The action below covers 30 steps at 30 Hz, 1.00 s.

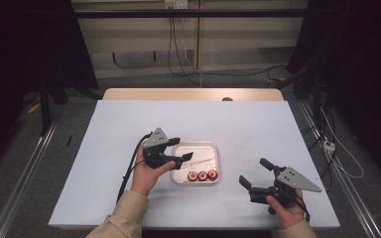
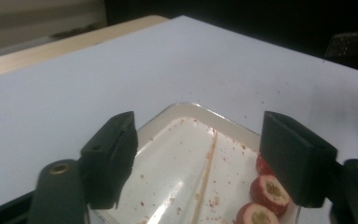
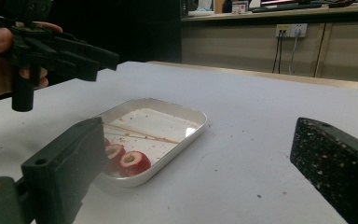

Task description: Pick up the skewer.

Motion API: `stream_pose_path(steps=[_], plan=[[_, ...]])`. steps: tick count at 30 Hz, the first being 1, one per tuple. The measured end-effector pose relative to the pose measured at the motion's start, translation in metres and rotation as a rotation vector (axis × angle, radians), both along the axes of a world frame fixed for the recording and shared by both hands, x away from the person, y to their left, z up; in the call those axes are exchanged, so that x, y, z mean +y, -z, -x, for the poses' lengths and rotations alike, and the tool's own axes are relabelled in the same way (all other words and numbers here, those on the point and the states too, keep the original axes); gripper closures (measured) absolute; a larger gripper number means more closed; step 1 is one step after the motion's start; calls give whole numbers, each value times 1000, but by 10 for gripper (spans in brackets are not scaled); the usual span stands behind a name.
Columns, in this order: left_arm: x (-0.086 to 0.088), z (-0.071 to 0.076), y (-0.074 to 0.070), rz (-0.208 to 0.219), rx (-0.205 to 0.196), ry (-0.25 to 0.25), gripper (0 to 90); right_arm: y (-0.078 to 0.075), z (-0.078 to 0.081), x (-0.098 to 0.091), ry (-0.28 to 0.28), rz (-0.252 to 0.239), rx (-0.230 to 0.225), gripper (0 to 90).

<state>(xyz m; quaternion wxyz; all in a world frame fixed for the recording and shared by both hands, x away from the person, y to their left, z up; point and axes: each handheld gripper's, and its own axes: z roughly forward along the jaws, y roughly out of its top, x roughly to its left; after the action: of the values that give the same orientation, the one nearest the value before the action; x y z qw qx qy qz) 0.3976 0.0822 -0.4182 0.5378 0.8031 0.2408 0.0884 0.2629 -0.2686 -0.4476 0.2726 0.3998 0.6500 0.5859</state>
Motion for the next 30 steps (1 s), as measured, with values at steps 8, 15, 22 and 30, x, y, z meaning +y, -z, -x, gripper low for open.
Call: stream_pose_path(steps=[8,15,22,30], plan=[[-8,-7,9,-67,60,51,504,0,0,0,-1,1,0,28],[-14,-11,15,-149,98,90,608,0,0,-1,-2,0,1,28],[-26,-13,18,-250,131,138,702,0,-1,0,-6,-1,5,28],[-36,-15,20,-329,160,137,758,0,-1,-1,-5,-3,3,28]])
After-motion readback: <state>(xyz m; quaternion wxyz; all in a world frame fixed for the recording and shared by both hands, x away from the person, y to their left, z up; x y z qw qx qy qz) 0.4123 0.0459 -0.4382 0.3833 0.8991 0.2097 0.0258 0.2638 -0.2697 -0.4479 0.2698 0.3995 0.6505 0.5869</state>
